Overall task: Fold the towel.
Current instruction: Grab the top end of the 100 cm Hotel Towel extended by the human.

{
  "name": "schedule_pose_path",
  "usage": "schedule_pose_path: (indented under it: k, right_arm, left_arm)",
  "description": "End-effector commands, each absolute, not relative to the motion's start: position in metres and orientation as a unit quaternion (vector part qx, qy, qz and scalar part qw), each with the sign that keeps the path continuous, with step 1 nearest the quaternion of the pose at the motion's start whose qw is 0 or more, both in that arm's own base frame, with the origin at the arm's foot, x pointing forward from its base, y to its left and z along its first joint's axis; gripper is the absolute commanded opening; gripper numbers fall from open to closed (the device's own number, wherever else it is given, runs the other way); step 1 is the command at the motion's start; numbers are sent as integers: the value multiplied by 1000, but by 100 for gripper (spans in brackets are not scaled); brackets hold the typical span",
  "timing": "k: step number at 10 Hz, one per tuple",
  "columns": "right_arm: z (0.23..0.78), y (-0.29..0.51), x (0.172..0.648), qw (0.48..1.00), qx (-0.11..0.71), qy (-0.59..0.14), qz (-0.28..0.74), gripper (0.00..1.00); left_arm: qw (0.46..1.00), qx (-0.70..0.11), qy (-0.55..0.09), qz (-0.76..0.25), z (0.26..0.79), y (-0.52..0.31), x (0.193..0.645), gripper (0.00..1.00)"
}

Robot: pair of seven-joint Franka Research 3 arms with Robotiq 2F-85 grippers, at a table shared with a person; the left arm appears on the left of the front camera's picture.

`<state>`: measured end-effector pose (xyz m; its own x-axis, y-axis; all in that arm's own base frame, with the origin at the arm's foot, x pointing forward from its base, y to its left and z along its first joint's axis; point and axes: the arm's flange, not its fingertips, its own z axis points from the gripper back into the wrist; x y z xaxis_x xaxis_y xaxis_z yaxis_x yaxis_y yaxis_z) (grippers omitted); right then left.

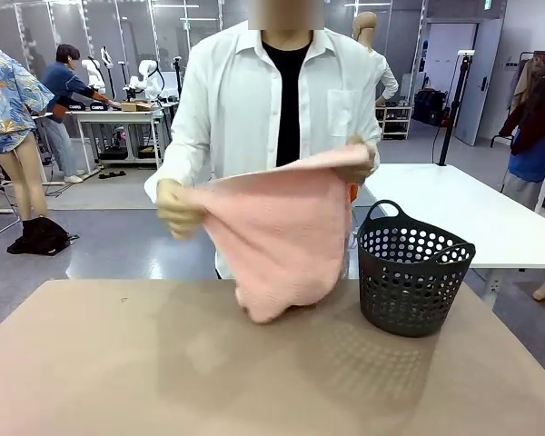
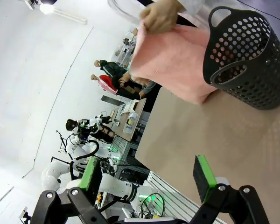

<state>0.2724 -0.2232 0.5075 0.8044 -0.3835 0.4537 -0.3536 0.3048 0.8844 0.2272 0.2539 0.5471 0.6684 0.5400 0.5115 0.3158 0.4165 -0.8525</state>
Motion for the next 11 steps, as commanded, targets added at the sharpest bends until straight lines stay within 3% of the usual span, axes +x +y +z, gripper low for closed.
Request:
schedule_pose_path:
  k: [1, 11]
  right_arm:
    - [508, -224, 273, 740, 591, -320, -4, 100]
    - [508, -224, 273, 740, 591, -320, -4, 100]
  left_arm:
    - [735, -538, -408, 67, 549, 256, 228, 100]
    - [735, -538, -408, 67, 549, 256, 228, 100]
